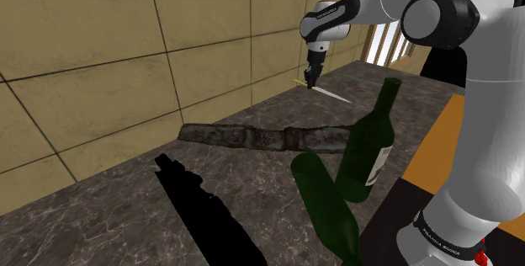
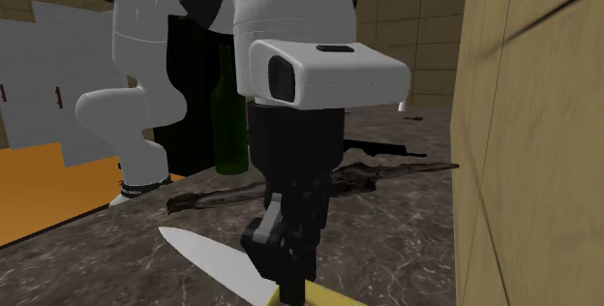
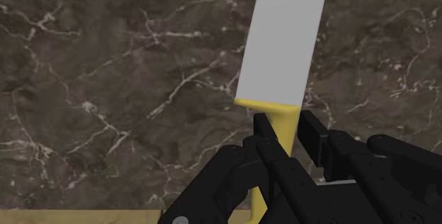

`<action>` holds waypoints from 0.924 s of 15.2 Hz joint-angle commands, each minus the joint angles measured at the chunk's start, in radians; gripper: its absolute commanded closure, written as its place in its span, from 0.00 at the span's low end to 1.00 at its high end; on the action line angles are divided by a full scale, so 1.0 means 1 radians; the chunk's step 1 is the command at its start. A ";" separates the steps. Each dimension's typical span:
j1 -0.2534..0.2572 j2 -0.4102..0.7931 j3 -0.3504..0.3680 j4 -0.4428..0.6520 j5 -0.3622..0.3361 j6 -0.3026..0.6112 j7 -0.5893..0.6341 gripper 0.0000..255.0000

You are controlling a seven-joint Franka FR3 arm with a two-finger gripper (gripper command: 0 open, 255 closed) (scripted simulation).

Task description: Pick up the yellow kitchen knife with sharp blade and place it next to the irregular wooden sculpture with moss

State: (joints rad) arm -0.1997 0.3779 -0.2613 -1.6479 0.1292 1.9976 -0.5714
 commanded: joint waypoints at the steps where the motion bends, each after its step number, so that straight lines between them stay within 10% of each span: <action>1: 0.000 -0.007 -0.001 0.017 -0.003 -0.024 0.003 1.00; 8: 0.000 -0.027 -0.004 0.076 -0.011 -0.103 0.010 1.00; 14: 0.091 -0.203 0.023 -0.165 -0.060 -0.027 0.128 1.00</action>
State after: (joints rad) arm -0.1221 0.2041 -0.2429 -1.7753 0.0776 1.9606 -0.4640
